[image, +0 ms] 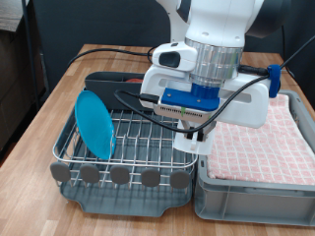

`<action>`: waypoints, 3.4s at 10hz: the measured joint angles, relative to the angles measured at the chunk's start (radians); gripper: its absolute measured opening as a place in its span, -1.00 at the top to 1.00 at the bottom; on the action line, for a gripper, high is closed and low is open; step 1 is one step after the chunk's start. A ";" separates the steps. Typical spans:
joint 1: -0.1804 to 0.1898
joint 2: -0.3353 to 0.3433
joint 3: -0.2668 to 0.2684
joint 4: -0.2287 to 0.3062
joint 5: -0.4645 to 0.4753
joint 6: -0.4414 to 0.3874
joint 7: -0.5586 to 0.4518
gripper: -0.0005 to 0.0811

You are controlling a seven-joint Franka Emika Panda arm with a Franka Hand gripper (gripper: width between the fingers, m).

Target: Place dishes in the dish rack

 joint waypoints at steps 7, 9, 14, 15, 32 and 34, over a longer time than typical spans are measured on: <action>-0.024 0.056 0.000 0.009 0.037 0.052 -0.054 0.81; -0.039 0.077 0.005 0.020 0.069 0.055 -0.085 0.81; -0.075 0.138 0.020 0.051 0.126 0.071 -0.141 0.81; -0.078 0.148 0.020 0.059 0.128 0.075 -0.147 0.81; -0.090 0.152 0.045 0.250 0.166 -0.323 -0.184 -0.97; -0.089 0.111 0.049 0.250 0.164 -0.343 -0.184 -0.98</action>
